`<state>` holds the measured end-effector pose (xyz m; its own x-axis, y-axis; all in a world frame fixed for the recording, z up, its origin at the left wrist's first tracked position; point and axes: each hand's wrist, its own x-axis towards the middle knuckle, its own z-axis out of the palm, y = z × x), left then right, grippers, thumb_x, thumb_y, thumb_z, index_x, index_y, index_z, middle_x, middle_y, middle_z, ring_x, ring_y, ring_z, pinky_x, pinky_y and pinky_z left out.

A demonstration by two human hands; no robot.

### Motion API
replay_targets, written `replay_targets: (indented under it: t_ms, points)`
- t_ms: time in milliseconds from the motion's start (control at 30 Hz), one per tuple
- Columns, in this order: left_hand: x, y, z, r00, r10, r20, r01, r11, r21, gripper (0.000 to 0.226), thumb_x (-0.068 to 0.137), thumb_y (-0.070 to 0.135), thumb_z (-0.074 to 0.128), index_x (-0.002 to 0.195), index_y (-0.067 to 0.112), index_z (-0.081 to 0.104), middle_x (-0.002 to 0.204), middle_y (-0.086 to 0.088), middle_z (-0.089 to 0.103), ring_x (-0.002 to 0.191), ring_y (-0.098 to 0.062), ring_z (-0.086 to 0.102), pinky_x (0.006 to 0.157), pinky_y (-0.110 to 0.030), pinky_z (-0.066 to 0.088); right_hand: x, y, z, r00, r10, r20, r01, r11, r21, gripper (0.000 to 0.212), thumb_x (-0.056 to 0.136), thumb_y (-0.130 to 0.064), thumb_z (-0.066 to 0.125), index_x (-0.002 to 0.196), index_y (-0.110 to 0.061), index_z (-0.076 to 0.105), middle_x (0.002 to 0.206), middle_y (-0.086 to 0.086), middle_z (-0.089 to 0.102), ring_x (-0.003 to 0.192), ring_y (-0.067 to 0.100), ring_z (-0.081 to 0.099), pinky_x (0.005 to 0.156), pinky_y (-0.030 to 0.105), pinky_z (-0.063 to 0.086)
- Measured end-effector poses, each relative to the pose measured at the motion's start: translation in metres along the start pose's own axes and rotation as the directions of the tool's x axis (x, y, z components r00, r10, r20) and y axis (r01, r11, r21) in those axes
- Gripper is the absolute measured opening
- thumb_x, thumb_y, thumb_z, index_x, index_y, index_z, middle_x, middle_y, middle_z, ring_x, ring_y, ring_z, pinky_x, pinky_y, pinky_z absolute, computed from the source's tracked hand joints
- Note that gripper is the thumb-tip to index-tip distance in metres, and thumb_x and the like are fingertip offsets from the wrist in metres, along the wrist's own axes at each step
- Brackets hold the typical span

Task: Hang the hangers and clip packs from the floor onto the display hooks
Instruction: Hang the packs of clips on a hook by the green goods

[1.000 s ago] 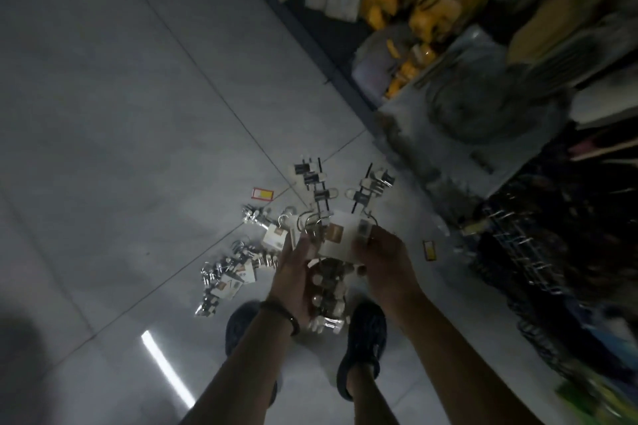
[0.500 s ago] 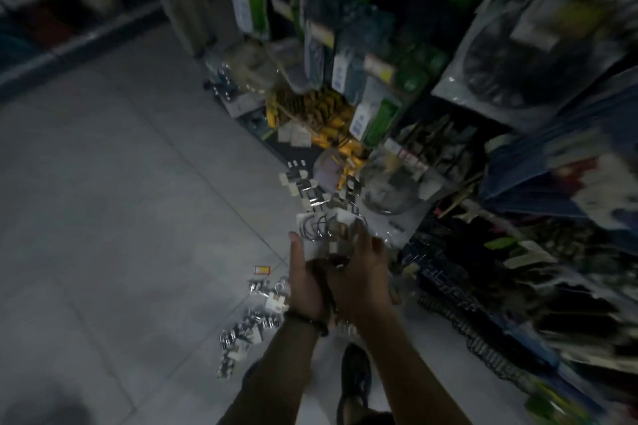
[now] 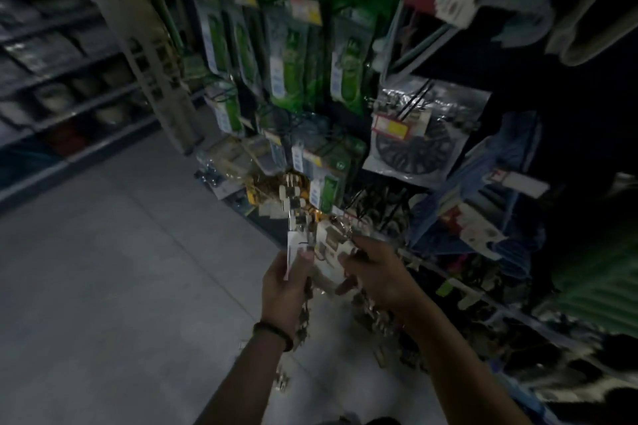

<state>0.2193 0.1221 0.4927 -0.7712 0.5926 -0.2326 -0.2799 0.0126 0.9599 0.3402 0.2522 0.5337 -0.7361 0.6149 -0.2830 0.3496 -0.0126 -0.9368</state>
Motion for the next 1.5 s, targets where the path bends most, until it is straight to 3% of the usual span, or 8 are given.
replay_targets:
  t_ms: [133, 367, 500, 600, 800, 1033, 1167, 1500]
  points:
    - [-0.008, -0.005, 0.03, 0.98, 0.173, -0.096, -0.158, 0.977, 0.147, 0.039, 0.099, 0.056, 0.058, 0.097, 0.019, 0.069, 0.066, 0.0, 0.056, 0.06, -0.021, 0.051, 0.06, -0.044, 0.047, -0.01, -0.016, -0.028, 0.995, -0.089, -0.046, 0.085, 0.994, -0.07, 0.037, 0.103, -0.02, 0.066, 0.138, -0.021, 0.055, 0.097, 0.013, 0.072, 0.059, 0.037, 0.073, 0.052, 0.052, 0.059]
    - [0.029, 0.002, 0.036, 0.839, 0.528, 0.133, -0.473, 0.587, 0.657, 0.057, 0.105, 0.039, 0.046, 0.154, 0.011, 0.049, 0.134, -0.018, 0.051, 0.105, -0.029, 0.056, 0.091, -0.039, 0.053, -0.008, -0.044, -0.06, 0.909, -0.202, -0.366, 0.071, 0.938, -0.34, 0.021, 0.105, -0.03, 0.06, 0.117, -0.013, 0.058, 0.078, 0.01, 0.071, 0.06, 0.027, 0.07, 0.056, 0.047, 0.06]
    - [0.037, 0.023, 0.048, 0.996, 0.085, -0.026, -0.081, 0.988, 0.134, 0.064, 0.096, 0.053, 0.057, 0.138, 0.005, 0.06, 0.076, -0.001, 0.058, 0.063, -0.018, 0.052, 0.061, -0.035, 0.047, -0.006, -0.06, -0.075, 0.902, -0.163, -0.4, 0.182, 0.983, 0.01, 0.036, 0.105, -0.046, 0.057, 0.12, -0.014, 0.064, 0.091, 0.005, 0.075, 0.074, 0.021, 0.074, 0.059, 0.033, 0.056]
    - [0.05, 0.032, 0.063, 0.96, -0.27, 0.079, 0.279, 0.947, -0.159, 0.081, 0.071, 0.074, 0.077, 0.139, 0.03, 0.065, 0.1, 0.0, 0.072, 0.098, -0.027, 0.066, 0.088, -0.05, 0.058, -0.006, -0.063, -0.071, 0.889, -0.251, -0.383, 0.285, 0.958, 0.035, 0.024, 0.107, -0.038, 0.057, 0.12, -0.021, 0.067, 0.096, -0.005, 0.073, 0.08, 0.019, 0.073, 0.06, 0.033, 0.057]
    - [0.05, 0.074, 0.087, 0.94, -0.124, 0.317, 0.174, 0.976, -0.133, 0.017, 0.093, 0.027, 0.077, 0.11, 0.027, 0.079, 0.115, 0.001, 0.08, 0.108, -0.021, 0.076, 0.099, -0.048, 0.058, -0.002, -0.063, -0.052, 0.869, -0.308, -0.388, 0.366, 0.927, 0.085, 0.022, 0.107, -0.036, 0.055, 0.121, -0.026, 0.069, 0.105, 0.006, 0.075, 0.094, 0.029, 0.074, 0.076, 0.054, 0.063]
    - [0.072, 0.062, 0.086, 0.937, -0.112, 0.331, 0.186, 0.962, -0.201, 0.077, 0.062, 0.033, 0.1, 0.129, 0.008, 0.072, 0.126, -0.017, 0.075, 0.117, -0.037, 0.072, 0.103, -0.06, 0.055, 0.015, -0.073, -0.051, 0.731, -0.215, -0.647, 0.122, 0.975, -0.186, 0.041, 0.103, -0.051, 0.056, 0.079, -0.019, 0.068, 0.064, -0.008, 0.061, 0.058, 0.003, 0.056, 0.054, 0.022, 0.039]
    - [0.088, 0.061, 0.078, 0.932, -0.155, 0.328, 0.2, 0.974, -0.108, 0.051, 0.074, 0.024, 0.093, 0.12, 0.007, 0.076, 0.114, -0.016, 0.079, 0.107, -0.036, 0.076, 0.097, -0.058, 0.058, 0.035, -0.073, -0.054, 0.695, -0.065, -0.716, 0.137, 0.99, 0.044, 0.036, 0.094, -0.056, 0.063, 0.087, -0.023, 0.073, 0.079, -0.002, 0.073, 0.078, 0.022, 0.071, 0.07, 0.049, 0.058]
    - [0.108, 0.034, 0.04, 0.882, -0.354, 0.311, 0.407, 0.905, -0.122, 0.03, 0.073, 0.034, 0.088, 0.095, 0.018, 0.076, 0.1, -0.008, 0.072, 0.086, -0.027, 0.066, 0.088, -0.047, 0.054, 0.056, -0.106, -0.069, 0.475, -0.162, -0.865, 0.13, 0.985, -0.114, 0.023, 0.103, -0.038, 0.064, 0.088, -0.023, 0.074, 0.074, -0.002, 0.072, 0.067, 0.024, 0.069, 0.061, 0.046, 0.06]
